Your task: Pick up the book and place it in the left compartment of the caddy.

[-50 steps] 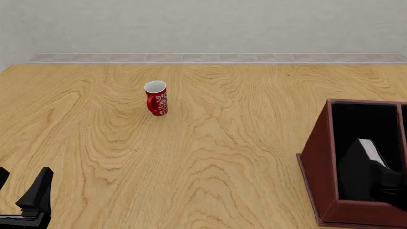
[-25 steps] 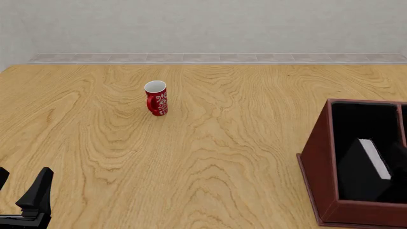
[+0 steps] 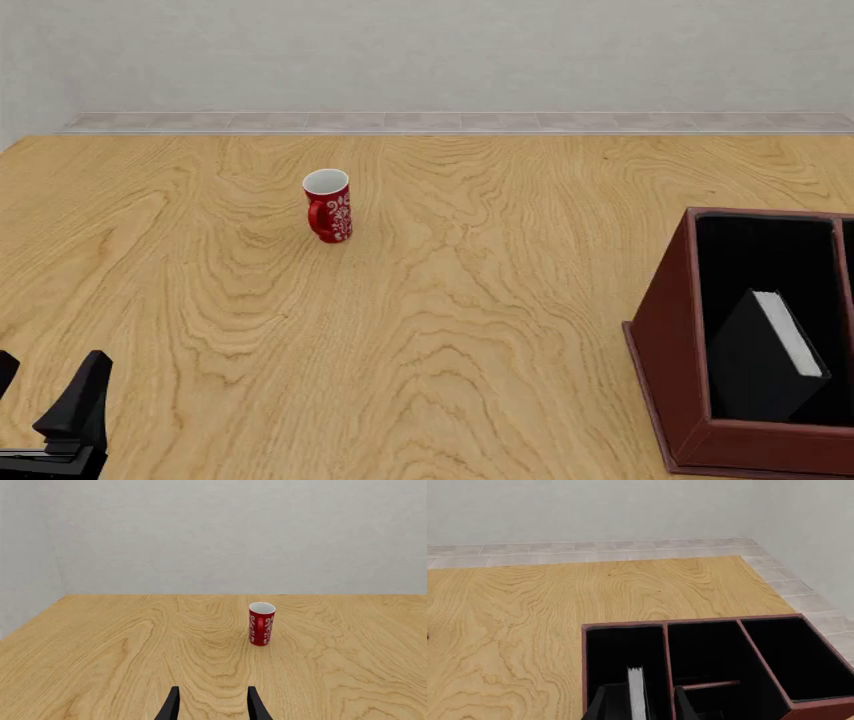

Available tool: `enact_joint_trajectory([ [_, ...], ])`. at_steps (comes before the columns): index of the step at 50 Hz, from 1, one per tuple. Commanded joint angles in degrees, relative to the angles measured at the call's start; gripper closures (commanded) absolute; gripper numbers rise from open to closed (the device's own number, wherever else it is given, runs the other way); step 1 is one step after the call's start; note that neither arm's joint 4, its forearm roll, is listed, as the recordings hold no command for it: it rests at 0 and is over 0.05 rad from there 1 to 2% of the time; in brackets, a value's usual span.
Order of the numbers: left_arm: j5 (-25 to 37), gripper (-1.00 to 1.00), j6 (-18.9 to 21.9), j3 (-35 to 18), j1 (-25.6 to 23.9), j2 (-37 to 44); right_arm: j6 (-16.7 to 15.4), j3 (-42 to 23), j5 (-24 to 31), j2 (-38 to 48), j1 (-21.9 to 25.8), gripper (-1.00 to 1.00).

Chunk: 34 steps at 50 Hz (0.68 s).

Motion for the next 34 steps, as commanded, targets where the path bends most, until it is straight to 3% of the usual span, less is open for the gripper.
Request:
enact_joint_trajectory([
  [1, 0.0, -1.00, 0.0, 0.0, 0.0, 0.0, -0.7, -3.4, 0.9, 0.3, 0.3, -1.00],
  [34, 0.0, -1.00, 0.0, 0.0, 0.0, -0.1, -1.1, -9.5, -2.3, 3.7, 0.9, -1.00],
])
